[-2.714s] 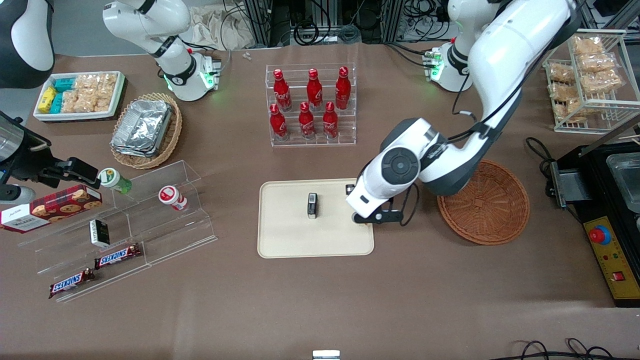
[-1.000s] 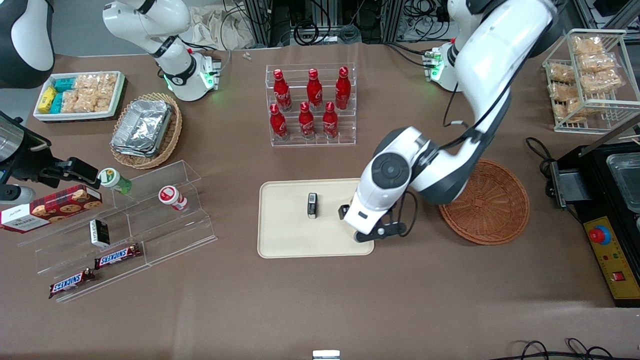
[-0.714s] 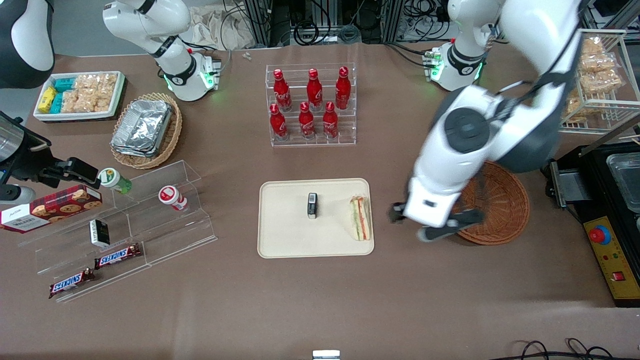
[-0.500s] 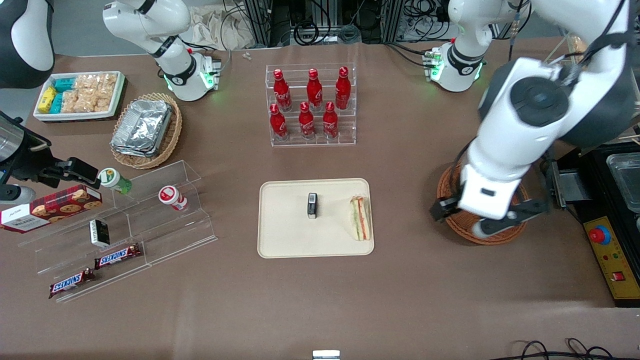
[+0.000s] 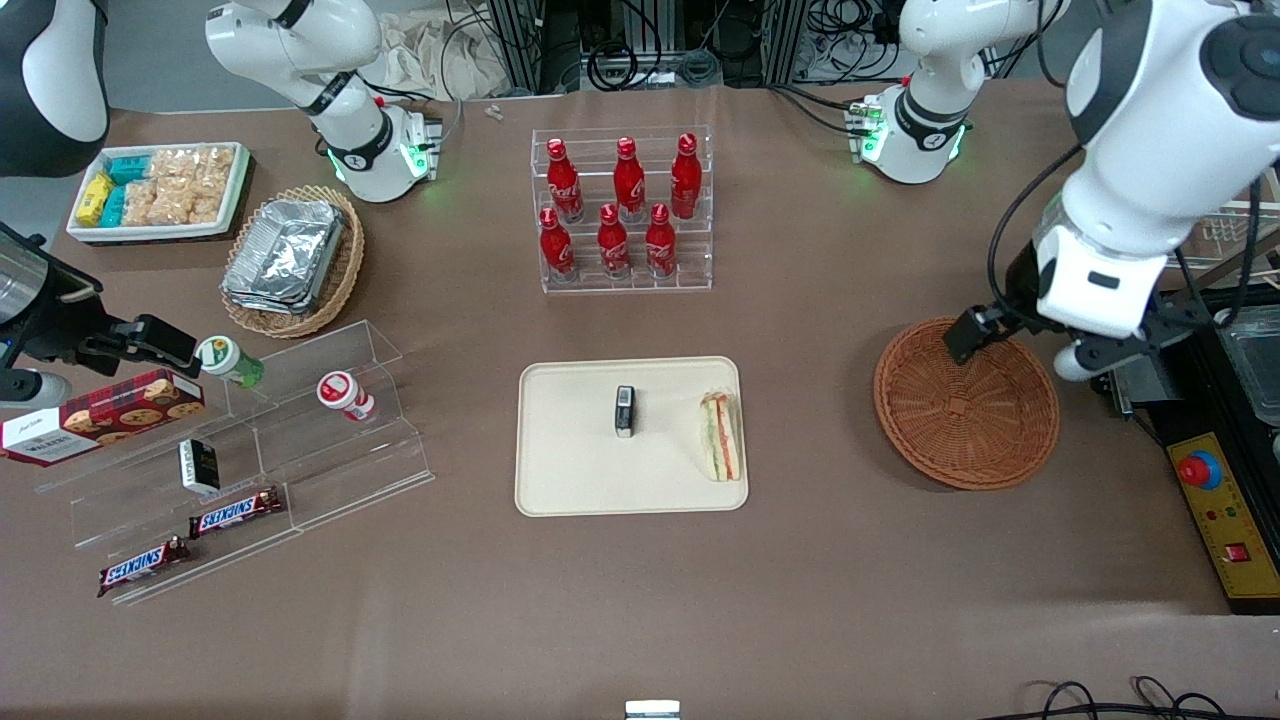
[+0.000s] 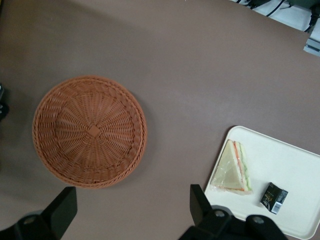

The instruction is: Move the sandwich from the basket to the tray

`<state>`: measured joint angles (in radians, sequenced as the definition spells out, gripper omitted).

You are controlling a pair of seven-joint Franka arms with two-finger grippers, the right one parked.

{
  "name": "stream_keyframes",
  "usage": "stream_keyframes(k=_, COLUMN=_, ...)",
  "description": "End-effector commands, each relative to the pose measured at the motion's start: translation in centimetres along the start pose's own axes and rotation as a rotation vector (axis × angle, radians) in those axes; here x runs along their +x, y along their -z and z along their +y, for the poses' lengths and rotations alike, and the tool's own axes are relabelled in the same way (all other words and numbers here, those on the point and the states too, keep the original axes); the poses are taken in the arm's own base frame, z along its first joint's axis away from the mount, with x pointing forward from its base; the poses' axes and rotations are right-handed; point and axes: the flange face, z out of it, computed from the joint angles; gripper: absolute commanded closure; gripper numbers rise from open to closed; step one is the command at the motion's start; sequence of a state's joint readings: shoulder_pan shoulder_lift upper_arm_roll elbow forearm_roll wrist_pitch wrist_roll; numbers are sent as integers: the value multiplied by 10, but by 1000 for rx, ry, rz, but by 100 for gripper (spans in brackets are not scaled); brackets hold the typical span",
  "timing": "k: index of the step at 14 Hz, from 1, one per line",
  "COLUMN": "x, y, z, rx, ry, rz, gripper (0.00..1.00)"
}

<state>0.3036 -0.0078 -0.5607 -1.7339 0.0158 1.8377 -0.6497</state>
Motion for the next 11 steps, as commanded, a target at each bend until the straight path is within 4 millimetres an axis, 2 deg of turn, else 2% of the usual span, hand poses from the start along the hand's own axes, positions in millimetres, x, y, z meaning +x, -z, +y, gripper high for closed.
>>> stream_keyframes(k=1, x=-30, y=-8, z=-36, rx=14, ry=-31, rz=29, gripper=0)
stream_keyframes(k=3, x=-16, y=-4, z=-78, rx=7, ry=-43, rz=15, gripper=0)
stream_keyframes(k=5, x=-9, y=-1, z=-107, rx=19, ry=-154, rz=-22, gripper=0)
stream_keyframes(k=6, x=-3, y=3, z=-113, rx=22, ry=-162, rz=-21, gripper=0)
stream_keyframes(k=8, x=14, y=11, z=-110, rx=11, ry=-176, rz=-47, gripper=0)
stream_keyframes(k=10, x=39, y=15, z=-117, rx=-6, ry=-152, rz=-85, gripper=0)
stream_keyframes(k=11, x=42, y=18, z=-117, rx=-8, ry=-153, rz=-93, gripper=0)
